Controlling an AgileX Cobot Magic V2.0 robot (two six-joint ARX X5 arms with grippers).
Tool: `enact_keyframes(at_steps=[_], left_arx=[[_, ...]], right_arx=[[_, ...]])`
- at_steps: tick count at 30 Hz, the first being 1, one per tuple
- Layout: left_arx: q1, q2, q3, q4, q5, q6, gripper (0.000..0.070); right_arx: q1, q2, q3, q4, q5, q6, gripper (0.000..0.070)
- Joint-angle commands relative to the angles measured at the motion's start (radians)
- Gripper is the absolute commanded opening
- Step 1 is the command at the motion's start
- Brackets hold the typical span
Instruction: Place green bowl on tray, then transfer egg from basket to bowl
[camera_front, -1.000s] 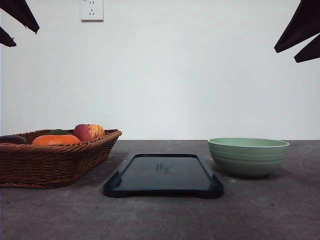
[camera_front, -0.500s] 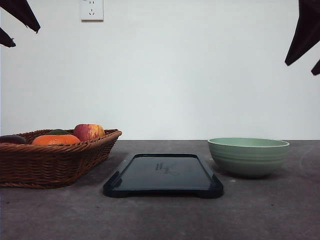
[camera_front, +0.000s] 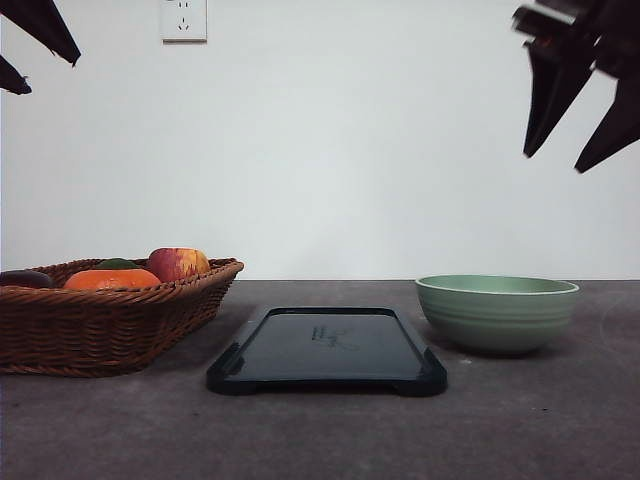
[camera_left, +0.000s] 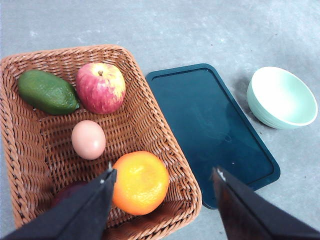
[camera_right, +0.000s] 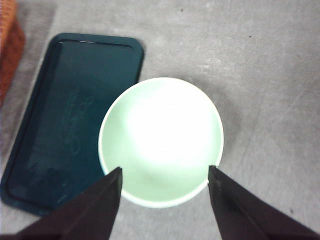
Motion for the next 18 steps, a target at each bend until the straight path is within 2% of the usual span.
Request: enact_keyframes(at_steps=[1,6,18], left_arx=[[-0.004,0.005,0.023,0.011,0.002,0.003,0.0396],[-0.004,0.005,0.023,0.012,0.002,0.003,0.0396],[-0.003,0.005,0.023,0.014,0.002,0.003,0.0396]], right_arx=[[-0.004,0.045,0.030,-0.001,0.005,0.007,0.0330],[-0.024,0.133,0.046,-0.002,0.028,0.001,0.0330],[-0.059,0.302,0.046,0.014,0.013,-0.029,0.0329]])
